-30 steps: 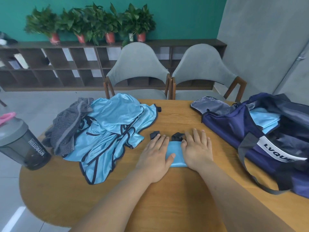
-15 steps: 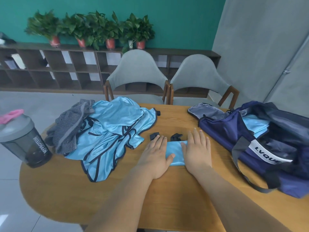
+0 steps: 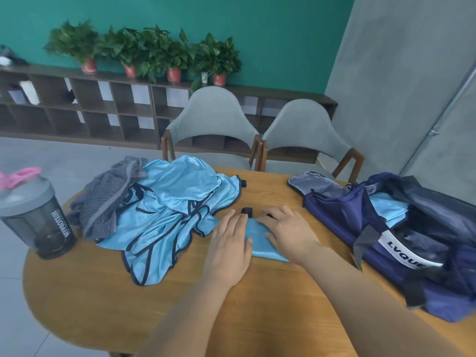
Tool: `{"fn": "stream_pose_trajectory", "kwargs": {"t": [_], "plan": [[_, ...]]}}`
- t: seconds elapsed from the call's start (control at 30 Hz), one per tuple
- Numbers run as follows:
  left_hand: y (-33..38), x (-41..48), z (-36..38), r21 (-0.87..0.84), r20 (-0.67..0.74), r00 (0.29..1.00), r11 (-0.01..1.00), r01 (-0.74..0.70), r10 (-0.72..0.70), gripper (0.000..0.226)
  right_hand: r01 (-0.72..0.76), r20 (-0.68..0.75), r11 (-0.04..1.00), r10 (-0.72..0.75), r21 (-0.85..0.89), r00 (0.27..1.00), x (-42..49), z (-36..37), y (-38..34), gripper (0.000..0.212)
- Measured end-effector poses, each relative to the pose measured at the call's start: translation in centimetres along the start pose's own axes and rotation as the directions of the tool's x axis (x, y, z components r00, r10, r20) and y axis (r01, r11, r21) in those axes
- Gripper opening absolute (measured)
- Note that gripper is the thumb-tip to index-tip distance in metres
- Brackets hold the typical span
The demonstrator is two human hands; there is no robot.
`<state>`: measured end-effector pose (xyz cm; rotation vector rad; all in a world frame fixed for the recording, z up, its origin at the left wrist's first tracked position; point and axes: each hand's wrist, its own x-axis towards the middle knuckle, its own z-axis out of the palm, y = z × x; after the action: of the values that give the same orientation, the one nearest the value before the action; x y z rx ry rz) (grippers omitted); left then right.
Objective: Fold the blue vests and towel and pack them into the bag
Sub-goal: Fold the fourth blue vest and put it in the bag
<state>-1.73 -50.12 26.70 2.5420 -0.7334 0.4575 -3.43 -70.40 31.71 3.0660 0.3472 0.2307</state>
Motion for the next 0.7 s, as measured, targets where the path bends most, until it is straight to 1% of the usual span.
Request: {"fn": "stream_pose_trajectory", "kwargs": {"t": [0.07,0.13,0.23,0.33,0.43,0.5,0.53,0.6,0.7], "plan": [[0.0,0.0,0.1,0.015,-0.006,1.000,0.999,0.028,-0.028,0.055,0.030,0.089,0.994,-0.021,-0.108,0.996,0.0,-0.2,0.0,0.055],[-0.1,0.1,0.0,0.014,-0.015,0.998,0.998,0.062,-0.062,0.055,-0.001,0.146,0.990,0.022,-0.142,0.989,-0.3,0.2,0.3,0.053],[-0.1,0.3,0.0,0.018,-0.040,0.993,0.994,0.108,-0.108,0.055,-0.095,0.089,0.979,0.113,-0.179,0.990,-0.8,0.1,1.1,0.046],[-0.2,0.4,0.1,0.022,-0.041,0.990,0.990,0.139,-0.138,0.055,-0.105,0.103,0.974,0.128,-0.202,0.986,-1.3,-0.4,2.1,0.049],[-0.3,0.4,0.3,0.021,-0.044,0.987,0.988,0.156,-0.155,0.056,-0.088,0.156,0.992,0.102,-0.095,0.982,-1.9,-0.6,2.4,0.047],[-0.3,0.4,0.3,0.040,-0.050,0.985,0.985,0.166,-0.164,0.055,-0.139,0.193,0.990,0.135,0.007,0.972,-2.5,-0.6,2.1,0.041],[-0.3,0.4,0.3,0.058,-0.056,0.984,0.983,0.174,-0.170,0.053,-0.174,0.186,0.984,0.164,0.040,0.969,-2.9,-0.4,1.9,0.038],[-0.3,0.4,0.2,0.088,-0.077,0.980,0.978,0.191,-0.185,0.049,-0.280,0.149,0.958,0.268,0.066,0.952,-3.7,0.0,1.3,0.035],[-0.3,0.3,0.1,0.111,-0.104,0.978,0.975,0.191,-0.180,0.037,-0.450,0.120,0.889,0.438,0.091,0.891,-4.7,0.7,0.1,0.031]]}}
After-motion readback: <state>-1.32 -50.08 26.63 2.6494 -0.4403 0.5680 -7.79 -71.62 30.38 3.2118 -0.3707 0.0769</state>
